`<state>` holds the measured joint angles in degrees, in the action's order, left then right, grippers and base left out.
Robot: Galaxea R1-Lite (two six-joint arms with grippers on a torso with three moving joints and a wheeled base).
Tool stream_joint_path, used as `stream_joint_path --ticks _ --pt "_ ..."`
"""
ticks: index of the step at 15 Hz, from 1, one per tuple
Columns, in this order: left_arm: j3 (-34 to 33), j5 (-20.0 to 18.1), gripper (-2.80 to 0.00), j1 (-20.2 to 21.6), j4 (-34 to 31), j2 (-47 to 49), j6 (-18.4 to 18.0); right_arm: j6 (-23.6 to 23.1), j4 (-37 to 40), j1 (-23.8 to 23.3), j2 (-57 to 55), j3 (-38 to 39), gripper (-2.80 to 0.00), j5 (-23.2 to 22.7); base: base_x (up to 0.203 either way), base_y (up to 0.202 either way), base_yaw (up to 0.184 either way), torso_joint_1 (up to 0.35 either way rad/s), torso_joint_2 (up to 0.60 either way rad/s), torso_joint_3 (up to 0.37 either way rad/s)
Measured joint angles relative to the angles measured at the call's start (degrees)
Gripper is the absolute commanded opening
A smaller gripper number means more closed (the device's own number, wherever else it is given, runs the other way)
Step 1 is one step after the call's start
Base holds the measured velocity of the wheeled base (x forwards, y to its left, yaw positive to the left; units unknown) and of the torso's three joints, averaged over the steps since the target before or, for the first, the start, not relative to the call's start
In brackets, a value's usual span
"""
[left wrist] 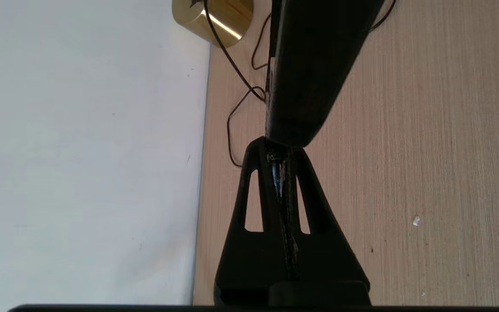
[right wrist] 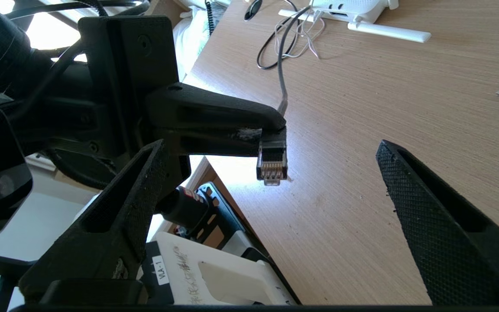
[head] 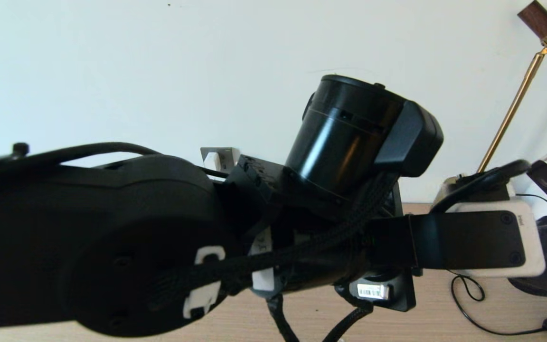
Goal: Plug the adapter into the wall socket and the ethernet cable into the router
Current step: Hand it to the other hand
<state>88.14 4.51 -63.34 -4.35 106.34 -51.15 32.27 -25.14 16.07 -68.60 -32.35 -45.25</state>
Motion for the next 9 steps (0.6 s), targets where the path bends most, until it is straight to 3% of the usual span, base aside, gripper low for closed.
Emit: stream_joint_path --ticks 2,3,9 --pt "0.0 0.1 -2.8 -0.1 0.1 0.1 0.0 0.0 0.0 0.0 0.0 0.0 0.0 0.0 0.0 0.0 0.0 0.0 0.0 0.0" --pt "0.0 0.1 -2.8 -0.2 0.1 0.1 0.0 0.0 -0.1 0.0 0.0 0.0 -2.8 0.0 0.0 0.0 0.0 0.0 0.0 0.0" --pt "0.1 0.1 -2.8 -0.6 0.3 0.5 0.0 0.0 0.0 0.7 -0.2 0.3 -2.8 0.0 0.0 0.0 0.0 0.0 0.0 0.0"
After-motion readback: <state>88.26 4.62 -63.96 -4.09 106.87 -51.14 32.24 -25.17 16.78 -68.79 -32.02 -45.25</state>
